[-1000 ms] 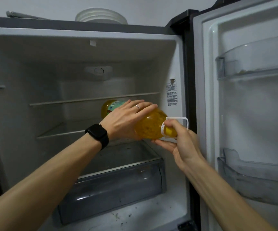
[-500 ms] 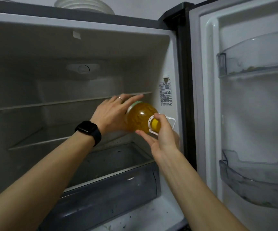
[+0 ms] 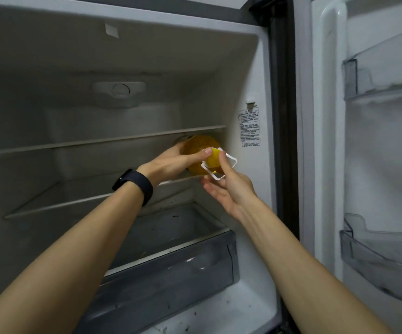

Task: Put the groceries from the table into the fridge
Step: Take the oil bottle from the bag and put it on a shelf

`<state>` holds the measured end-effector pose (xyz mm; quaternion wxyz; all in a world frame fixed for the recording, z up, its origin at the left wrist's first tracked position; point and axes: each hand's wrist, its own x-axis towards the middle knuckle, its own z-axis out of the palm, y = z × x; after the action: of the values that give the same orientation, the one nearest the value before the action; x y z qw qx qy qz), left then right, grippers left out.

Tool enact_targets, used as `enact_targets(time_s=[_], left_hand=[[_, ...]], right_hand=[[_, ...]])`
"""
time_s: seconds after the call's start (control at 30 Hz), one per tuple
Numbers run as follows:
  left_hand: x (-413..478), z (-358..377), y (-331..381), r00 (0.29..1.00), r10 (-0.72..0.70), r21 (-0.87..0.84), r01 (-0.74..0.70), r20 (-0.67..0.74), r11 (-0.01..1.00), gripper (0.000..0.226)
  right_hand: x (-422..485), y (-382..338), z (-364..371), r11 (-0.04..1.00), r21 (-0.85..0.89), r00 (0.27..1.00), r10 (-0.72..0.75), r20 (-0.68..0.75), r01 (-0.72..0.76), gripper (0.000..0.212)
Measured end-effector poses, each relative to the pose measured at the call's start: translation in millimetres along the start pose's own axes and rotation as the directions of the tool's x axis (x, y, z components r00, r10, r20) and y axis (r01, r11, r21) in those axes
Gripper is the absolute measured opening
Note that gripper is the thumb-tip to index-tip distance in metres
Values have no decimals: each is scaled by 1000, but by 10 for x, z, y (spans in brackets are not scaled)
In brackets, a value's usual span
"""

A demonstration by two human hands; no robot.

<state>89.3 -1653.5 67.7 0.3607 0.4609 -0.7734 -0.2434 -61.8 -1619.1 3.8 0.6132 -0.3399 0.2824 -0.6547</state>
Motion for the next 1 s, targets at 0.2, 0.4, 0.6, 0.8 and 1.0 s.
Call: enact_targets(time_s=[0.2, 0.4, 0.6, 0.8, 1.0], left_hand=[[278, 169, -15, 988, 75, 64, -67, -137, 996, 82], [468, 214, -84, 976, 81, 119, -58, -200, 991, 68], [587, 367, -194, 921, 96, 108, -59, -378, 992, 80], [656, 340, -239, 928, 98, 98, -67, -358, 993, 72], [731, 347, -300, 937, 45, 65, -23, -347, 998, 74]], right_hand=[[234, 56, -235, 996, -71, 998, -58, 21, 60, 53], [438, 184, -310, 998, -2, 995, -55, 84, 56, 42], [636, 353, -307, 987, -75, 982, -147, -115, 139, 43], [802, 498, -227, 987, 152, 998, 58, -24, -54, 47], [907, 464, -235, 996, 89, 1000, -19, 17, 18, 35]])
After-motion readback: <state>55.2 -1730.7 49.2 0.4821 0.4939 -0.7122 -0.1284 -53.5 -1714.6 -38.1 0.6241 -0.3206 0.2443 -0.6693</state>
